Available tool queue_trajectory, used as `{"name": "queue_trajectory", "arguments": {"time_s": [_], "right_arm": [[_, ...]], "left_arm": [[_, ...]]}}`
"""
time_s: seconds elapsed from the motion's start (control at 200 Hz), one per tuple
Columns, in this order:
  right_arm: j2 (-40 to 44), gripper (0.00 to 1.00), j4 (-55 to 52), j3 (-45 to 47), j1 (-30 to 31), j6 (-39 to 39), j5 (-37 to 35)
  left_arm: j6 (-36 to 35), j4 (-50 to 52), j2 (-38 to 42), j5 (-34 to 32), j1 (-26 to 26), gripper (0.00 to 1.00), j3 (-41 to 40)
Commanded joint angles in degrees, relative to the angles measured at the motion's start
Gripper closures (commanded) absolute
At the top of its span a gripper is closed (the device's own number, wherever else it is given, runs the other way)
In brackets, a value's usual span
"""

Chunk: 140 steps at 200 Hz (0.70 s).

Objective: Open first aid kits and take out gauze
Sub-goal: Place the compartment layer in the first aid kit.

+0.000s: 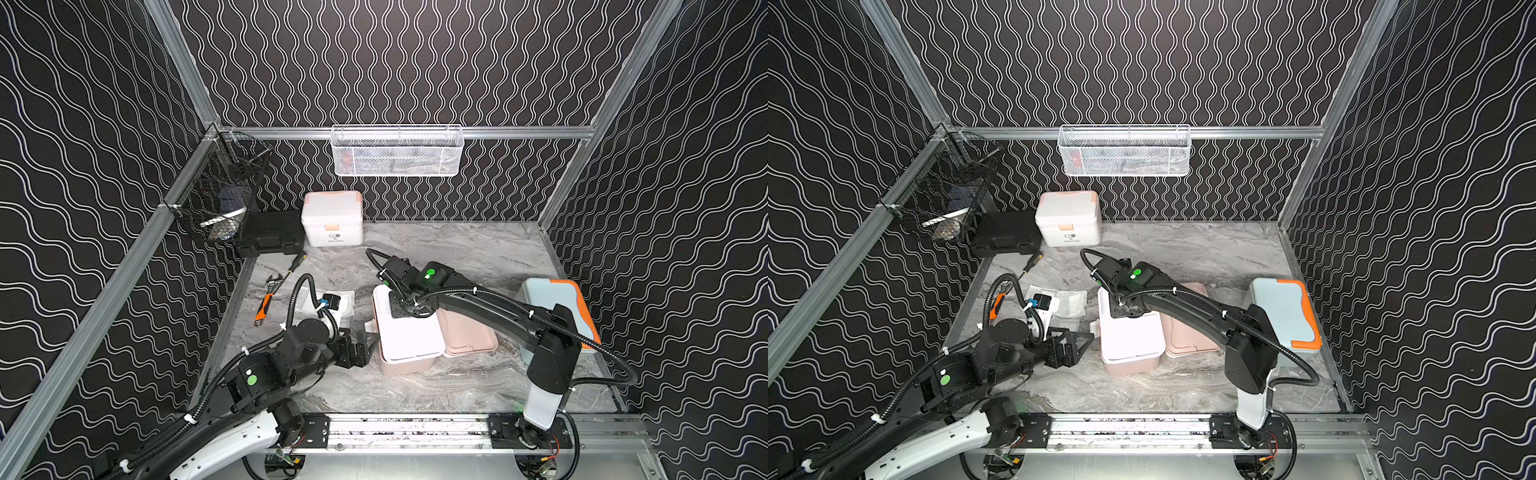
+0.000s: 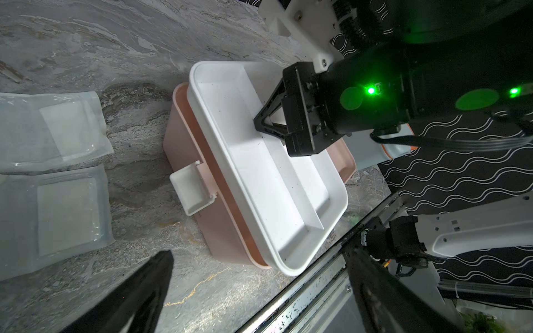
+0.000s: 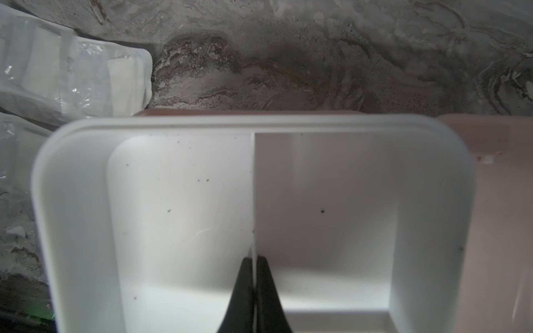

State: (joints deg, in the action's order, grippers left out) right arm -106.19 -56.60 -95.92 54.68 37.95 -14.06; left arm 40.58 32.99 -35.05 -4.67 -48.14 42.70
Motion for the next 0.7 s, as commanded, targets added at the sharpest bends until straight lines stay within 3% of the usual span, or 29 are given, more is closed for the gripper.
{"name": "queue_trajectory", "arguments": {"time_s": [0.0,0.696], "right_arm": [[-1.2,1.00,-0.4,-0.5,-0.1,1.8,0.8],[-3.3,1.00,2.7,1.6,-0.1,4.1,-0.5]], "left_arm": [[0.4,-1.0,-0.1,-0.7,0.0,0.01,0.0],[0.2,-1.3,-1.7,-0.3,0.0,0.01,0.6]]}}
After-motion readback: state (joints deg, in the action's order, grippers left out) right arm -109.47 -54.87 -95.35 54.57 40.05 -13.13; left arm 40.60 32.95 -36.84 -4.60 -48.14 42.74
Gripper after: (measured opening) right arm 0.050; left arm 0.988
